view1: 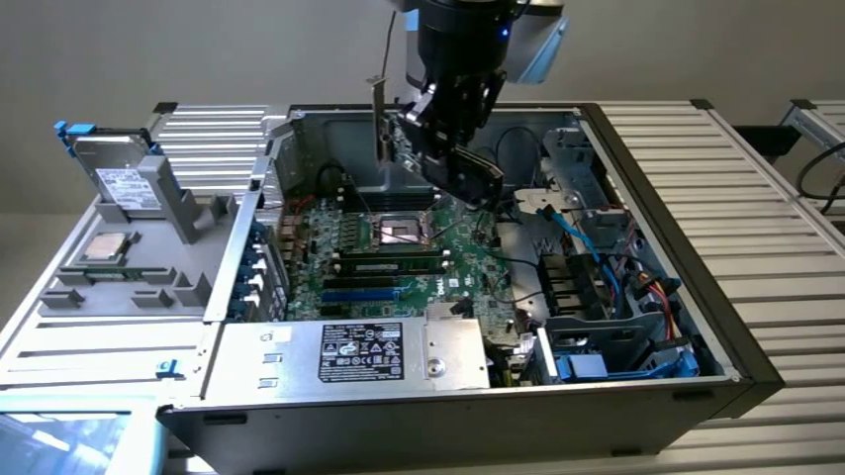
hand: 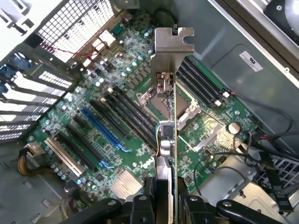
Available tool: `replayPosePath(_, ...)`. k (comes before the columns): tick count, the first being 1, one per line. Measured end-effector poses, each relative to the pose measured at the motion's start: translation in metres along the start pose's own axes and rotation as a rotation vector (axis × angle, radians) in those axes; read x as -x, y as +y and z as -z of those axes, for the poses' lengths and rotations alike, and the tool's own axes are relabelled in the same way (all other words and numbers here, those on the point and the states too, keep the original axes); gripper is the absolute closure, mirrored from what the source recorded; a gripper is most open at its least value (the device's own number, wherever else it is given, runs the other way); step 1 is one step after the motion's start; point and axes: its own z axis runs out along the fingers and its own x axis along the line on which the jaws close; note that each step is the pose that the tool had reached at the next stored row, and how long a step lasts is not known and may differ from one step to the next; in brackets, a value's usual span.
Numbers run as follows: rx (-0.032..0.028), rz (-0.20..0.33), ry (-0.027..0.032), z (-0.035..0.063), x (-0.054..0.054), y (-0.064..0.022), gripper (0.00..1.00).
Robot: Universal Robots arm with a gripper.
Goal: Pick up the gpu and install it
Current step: 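Insert the gpu into the slot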
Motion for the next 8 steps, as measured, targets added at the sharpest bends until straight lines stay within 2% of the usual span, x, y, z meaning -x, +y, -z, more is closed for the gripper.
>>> replayPosePath(8, -0.0001, 0.147, 0.0041, -0.0005, 0.0, 0.0, 0.71)
